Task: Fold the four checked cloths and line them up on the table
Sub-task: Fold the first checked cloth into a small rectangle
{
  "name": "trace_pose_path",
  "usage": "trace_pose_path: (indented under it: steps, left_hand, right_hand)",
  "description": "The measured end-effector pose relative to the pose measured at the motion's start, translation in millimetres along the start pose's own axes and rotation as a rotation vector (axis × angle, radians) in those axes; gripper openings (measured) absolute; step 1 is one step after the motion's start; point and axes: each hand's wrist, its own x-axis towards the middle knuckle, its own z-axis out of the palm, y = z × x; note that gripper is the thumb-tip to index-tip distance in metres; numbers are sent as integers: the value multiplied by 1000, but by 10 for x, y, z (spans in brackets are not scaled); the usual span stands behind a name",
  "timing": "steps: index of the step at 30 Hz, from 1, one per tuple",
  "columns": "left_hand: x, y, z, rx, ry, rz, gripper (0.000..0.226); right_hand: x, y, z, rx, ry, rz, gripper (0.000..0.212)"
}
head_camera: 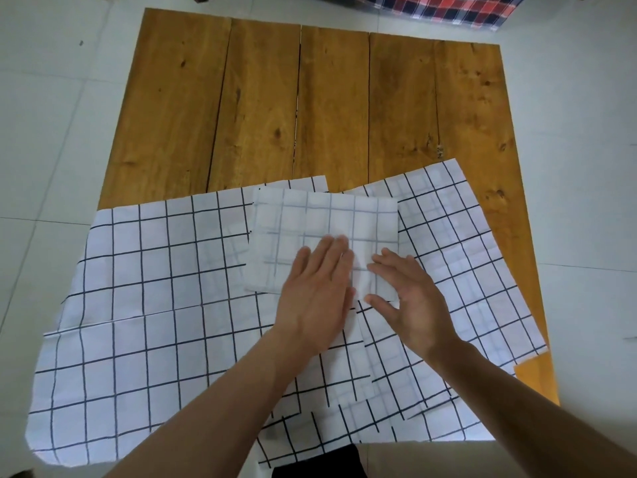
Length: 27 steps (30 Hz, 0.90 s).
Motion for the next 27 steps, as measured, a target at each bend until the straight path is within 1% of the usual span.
trace_pose_path:
  steps: [6, 10, 14, 16, 18, 21, 23, 27]
  left_hand:
    - [-154, -326, 65, 113, -50, -27, 55]
    - [-336, -611, 3, 148, -52, -60, 54]
    - [-393, -696, 7, 170, -50, -74, 55]
    - [-386, -687, 17, 179, -48, -73, 55]
    - [-390, -695, 19, 184, -47, -73, 55]
    - [-396, -715, 16, 170, -44, -71, 56]
    - [-392, -713, 6, 159, -42, -71, 57]
    - [-397, -717, -13, 160, -42, -72, 57]
  right_hand:
    - [-4, 27, 8, 23, 2, -5, 48]
    - [6, 12, -14, 8, -10, 18, 47]
    - [17, -111, -12, -116, -15, 19, 45]
    - [42, -239, 10, -197, 37, -10, 44]
    - [101, -427, 67, -214, 57, -62, 48]
    - [255, -703, 256, -158, -64, -146, 58]
    - [348, -780, 403, -183, -136, -175, 62]
    - [363, -587, 499, -221, -200, -142, 66]
